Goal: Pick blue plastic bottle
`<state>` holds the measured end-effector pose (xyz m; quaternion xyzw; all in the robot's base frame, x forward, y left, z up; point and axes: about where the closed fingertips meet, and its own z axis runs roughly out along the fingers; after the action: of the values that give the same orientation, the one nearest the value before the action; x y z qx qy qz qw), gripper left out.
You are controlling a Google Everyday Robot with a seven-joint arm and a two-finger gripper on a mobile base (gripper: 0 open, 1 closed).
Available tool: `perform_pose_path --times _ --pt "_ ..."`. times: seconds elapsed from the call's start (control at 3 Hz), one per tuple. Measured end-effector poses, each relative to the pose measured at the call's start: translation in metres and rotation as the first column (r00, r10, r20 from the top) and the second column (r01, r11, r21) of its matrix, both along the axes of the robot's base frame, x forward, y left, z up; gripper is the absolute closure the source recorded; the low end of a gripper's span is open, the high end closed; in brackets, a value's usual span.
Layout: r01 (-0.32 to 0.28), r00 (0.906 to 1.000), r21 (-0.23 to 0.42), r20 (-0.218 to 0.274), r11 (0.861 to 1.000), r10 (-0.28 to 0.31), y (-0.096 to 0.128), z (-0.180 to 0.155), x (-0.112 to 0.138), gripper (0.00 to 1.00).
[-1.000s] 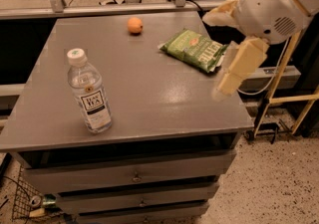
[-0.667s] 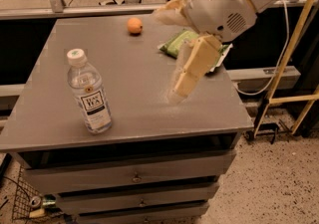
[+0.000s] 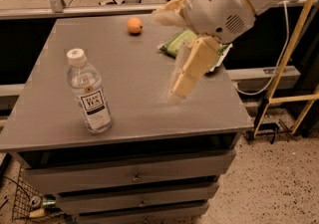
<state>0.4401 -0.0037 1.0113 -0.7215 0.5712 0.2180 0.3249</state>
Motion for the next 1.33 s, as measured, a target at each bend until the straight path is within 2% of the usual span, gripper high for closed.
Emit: perform_pose_path --times 0.33,0.67,1.0,1.33 --pt "-0.041 0.9978 0.118 -0.047 0.992 0.047 0.022 -0.035 0.018 0.0" --pt "-0.07 0.9928 0.218 -0.081 0.974 0.089 0.042 -0.063 0.032 0.0" --pt "-0.099 0.9847 0.321 -0.105 0.942 0.139 0.069 -0.086 0.04 0.0" --pt "-0.175 0.9638 0.434 -0.108 0.884 0.244 0.111 -0.095 0.04 0.0"
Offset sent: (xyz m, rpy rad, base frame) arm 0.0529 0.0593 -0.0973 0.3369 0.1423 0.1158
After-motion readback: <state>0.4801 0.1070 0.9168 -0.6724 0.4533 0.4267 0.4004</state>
